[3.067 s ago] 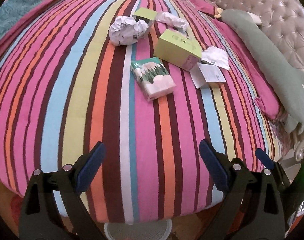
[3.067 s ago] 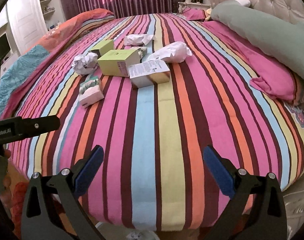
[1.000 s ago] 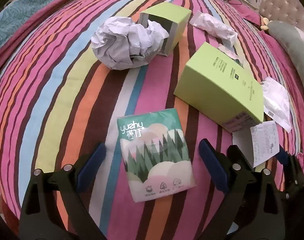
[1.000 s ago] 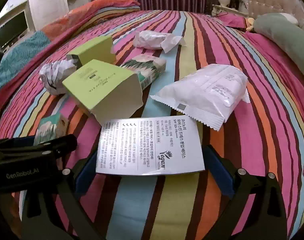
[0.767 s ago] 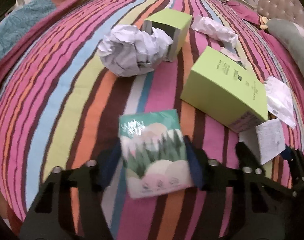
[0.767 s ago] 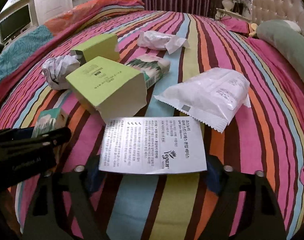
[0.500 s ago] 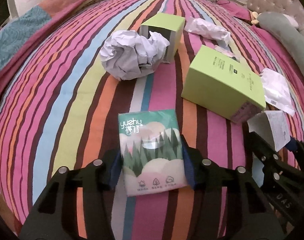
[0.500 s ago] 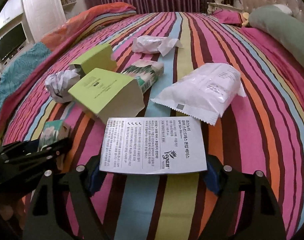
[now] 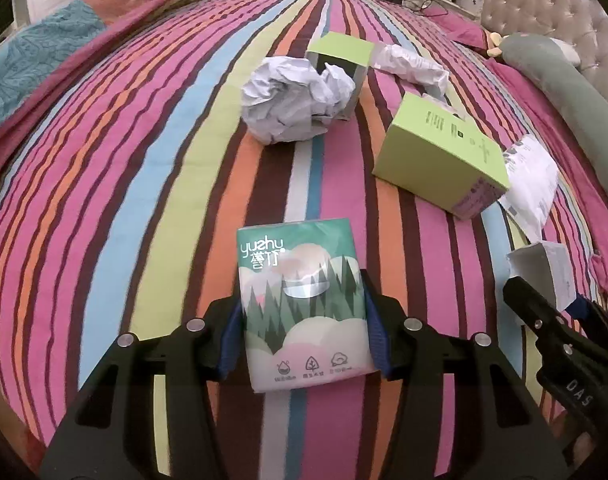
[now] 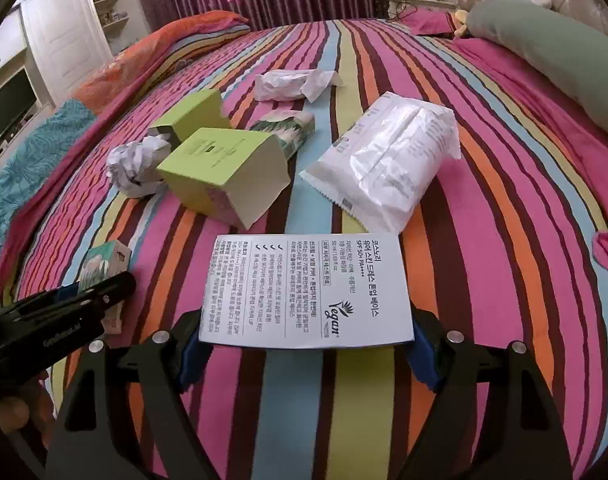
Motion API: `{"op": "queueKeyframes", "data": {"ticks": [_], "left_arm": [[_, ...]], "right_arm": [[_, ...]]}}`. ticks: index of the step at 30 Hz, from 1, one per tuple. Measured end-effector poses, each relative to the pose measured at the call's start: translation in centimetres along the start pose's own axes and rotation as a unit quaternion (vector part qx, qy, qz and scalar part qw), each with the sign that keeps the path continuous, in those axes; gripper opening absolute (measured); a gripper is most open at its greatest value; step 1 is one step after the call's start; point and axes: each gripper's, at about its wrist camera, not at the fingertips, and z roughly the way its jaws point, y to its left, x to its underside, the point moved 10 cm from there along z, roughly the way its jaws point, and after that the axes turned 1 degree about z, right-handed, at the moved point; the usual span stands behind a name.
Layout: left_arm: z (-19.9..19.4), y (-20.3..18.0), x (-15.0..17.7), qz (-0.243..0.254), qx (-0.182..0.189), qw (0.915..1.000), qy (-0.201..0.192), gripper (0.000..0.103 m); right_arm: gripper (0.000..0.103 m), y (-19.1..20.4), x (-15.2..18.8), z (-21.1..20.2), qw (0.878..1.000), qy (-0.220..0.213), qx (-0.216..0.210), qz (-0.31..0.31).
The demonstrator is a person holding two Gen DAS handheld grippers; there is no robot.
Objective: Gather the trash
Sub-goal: 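Carry the tissue pack and leaflet down over the white mesh wastebasket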
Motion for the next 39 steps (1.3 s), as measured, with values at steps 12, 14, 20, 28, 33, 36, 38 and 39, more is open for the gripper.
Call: {"op": "queueKeyframes", "data": {"ticks": [12,14,20,28,33,36,38,39], "left_arm": [[-2.7,1.8,2.3,0.009,0.014,0.9999,0.0,0.051],[-3.2,2.0,2.9,0.011,0.019,0.9998,0.001,0.051],[-5.2,2.4,4.6,0.033,0.024,0.9991,-0.006,0.051],[-7.8,2.8,8.6,0.076,0.038,0.9964,-0.002,0.051],[-9.5,3.2,12.0,0.102,0.049,0.9935,0.004,0.051],[-10.7,3.9,13.8,0.108,0.055,0.9926,0.005,0.051],[-11.4,4.3,14.8,0.108,0.061,0.9922,0.008,0.051],[-11.9,4.6,15.3,0.109,0.064,0.9919,0.01,0.051]], "right_arm": [[0.076,0.9,2.2,-3.0,1.0,-0.002,0.026,-0.01],[0.076,0.9,2.8,-3.5,1.0,0.0,0.027,-0.007],[0.076,1.4,4.9,-5.3,1.0,0.004,0.021,0.009],[0.076,2.2,8.4,-8.4,1.0,0.006,0.018,0.018],[0.076,3.2,11.0,-10.3,1.0,0.016,0.004,0.019],[0.076,4.1,12.7,-11.6,1.0,0.023,-0.008,0.015],[0.076,4.7,13.8,-12.4,0.999,0.027,-0.014,0.012],[0.076,4.9,14.4,-12.7,0.999,0.03,-0.016,0.013]]}}
